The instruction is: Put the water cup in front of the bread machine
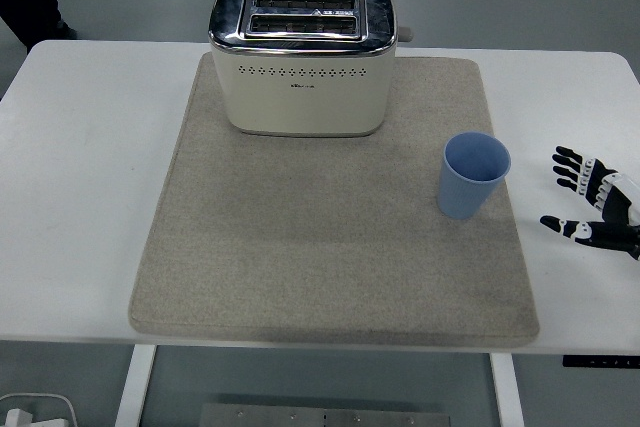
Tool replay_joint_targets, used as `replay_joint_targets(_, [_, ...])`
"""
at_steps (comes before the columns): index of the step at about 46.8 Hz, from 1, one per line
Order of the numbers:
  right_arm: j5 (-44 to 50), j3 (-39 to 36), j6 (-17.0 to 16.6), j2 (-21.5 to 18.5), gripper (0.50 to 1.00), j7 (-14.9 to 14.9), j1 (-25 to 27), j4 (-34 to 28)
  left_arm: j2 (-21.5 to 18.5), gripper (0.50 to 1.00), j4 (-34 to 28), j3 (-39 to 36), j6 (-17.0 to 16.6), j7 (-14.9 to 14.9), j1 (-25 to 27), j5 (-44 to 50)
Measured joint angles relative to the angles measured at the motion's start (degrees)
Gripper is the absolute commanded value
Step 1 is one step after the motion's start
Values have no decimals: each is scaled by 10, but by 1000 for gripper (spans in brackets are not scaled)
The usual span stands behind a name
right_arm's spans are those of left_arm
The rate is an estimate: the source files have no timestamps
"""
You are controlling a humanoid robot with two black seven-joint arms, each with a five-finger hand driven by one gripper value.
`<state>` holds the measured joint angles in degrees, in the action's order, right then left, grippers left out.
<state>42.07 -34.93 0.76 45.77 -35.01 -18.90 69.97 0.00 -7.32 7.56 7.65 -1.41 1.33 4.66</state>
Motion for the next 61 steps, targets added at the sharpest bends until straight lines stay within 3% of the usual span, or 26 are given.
replay_joint_targets(19, [50, 1, 40, -46, 956, 0, -8, 0, 0, 999, 0, 0, 0, 0, 0, 0])
replay_joint_targets(61, [90, 42, 54, -102, 956, 0, -73, -21, 0, 999, 0, 0, 0, 0, 0, 0])
